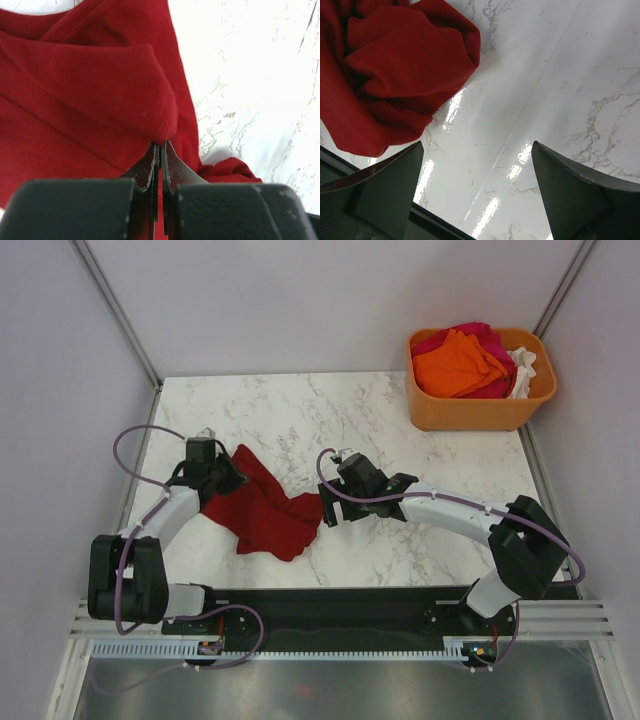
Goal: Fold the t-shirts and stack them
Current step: Flatten the tshirt out
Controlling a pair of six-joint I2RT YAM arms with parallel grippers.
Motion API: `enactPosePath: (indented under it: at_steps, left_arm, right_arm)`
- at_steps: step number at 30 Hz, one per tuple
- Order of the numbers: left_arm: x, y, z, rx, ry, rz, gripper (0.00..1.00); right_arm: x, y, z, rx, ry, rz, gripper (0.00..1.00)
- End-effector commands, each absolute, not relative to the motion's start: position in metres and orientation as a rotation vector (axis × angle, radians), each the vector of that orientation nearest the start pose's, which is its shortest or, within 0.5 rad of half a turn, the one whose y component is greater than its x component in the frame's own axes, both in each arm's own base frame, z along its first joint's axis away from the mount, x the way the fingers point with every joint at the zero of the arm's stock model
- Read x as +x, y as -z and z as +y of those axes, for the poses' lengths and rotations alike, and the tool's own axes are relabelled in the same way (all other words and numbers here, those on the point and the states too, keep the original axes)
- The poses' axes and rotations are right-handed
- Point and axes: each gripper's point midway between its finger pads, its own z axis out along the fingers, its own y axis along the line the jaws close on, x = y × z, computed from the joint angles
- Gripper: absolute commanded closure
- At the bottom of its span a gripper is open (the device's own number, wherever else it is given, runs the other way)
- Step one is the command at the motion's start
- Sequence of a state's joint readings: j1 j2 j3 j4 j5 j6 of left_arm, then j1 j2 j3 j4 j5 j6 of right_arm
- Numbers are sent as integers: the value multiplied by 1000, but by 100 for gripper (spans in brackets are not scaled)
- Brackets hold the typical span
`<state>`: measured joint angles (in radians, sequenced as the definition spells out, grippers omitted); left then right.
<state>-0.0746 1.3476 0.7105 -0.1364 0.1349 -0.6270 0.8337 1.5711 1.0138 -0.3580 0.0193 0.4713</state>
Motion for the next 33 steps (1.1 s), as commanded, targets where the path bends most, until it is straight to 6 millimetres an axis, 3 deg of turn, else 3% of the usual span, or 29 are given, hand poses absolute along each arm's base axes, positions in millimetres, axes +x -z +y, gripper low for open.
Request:
enactPosePath:
  at_steps: [1, 2, 4, 5, 6, 7, 8, 10, 12, 13, 14, 15, 16, 17, 19, 20, 22, 24, 27, 29, 32, 33]
  left_arm:
    - [352, -147, -73, -484, 502, 2197, 98]
    - [357, -179, -69, -453, 480, 2143, 98]
    - [338, -223, -56, -440, 409, 2089, 98]
    - [337, -262, -46, -412, 354, 2005, 98]
    - [318, -284, -35, -421, 302, 1962, 98]
    - [311, -313, -22, -434, 245, 1890, 98]
    - [304, -335, -20, -416, 245, 1832, 98]
    - [273, -350, 2, -460, 135, 1801, 98]
    - [258, -355, 5, -466, 131, 1776, 98]
    - [245, -354, 2, -455, 154, 1771, 98]
    - [242, -352, 2, -455, 155, 1768, 98]
    - [239, -351, 3, -454, 157, 1762, 98]
    - [232, -339, 0, -465, 174, 1806, 98]
    - [223, -327, -1, -483, 177, 1836, 98]
    - [212, -323, 3, -505, 163, 1836, 98]
    - [199, -326, 6, -510, 162, 1806, 98]
    - [189, -328, 12, -522, 138, 1773, 98]
    - [182, -327, 16, -520, 116, 1765, 98]
    - [183, -323, 16, -511, 96, 1799, 98]
    - [184, -323, 16, -505, 94, 1804, 98]
    - [187, -320, 15, -503, 95, 1818, 98]
    - [188, -318, 14, -501, 96, 1823, 98]
  right_arm:
    - [260, -86, 295, -424, -498, 2483, 2]
    - [265, -88, 294, -406, -502, 2482, 2]
    - [271, -99, 301, -394, -549, 2464, 2]
    - [276, -99, 301, -385, -556, 2464, 2]
    - [280, -102, 303, -382, -559, 2456, 2]
    - [285, -112, 311, -387, -601, 2439, 2]
    - [288, -110, 316, -395, -611, 2445, 2]
    - [301, -120, 332, -401, -662, 2429, 2]
    - [309, -121, 346, -420, -706, 2427, 2]
    - [314, -133, 363, -429, -777, 2400, 2]
    - [316, -115, 372, -443, -794, 2442, 2]
    - [319, -111, 379, -451, -818, 2451, 2]
    - [326, -116, 389, -453, -844, 2433, 2]
    - [328, -98, 395, -439, -847, 2472, 2]
    - [336, -97, 411, -440, -896, 2456, 2]
    - [337, -80, 416, -435, -902, 2493, 2]
    - [337, -77, 430, -457, -913, 2489, 2]
    - [330, -57, 439, -479, -892, 2533, 3]
    - [316, -37, 436, -479, -842, 2593, 8]
    - [307, -35, 420, -463, -769, 2602, 8]
    - [312, -46, 379, -388, -598, 2555, 6]
    - [308, -41, 364, -373, -550, 2561, 5]
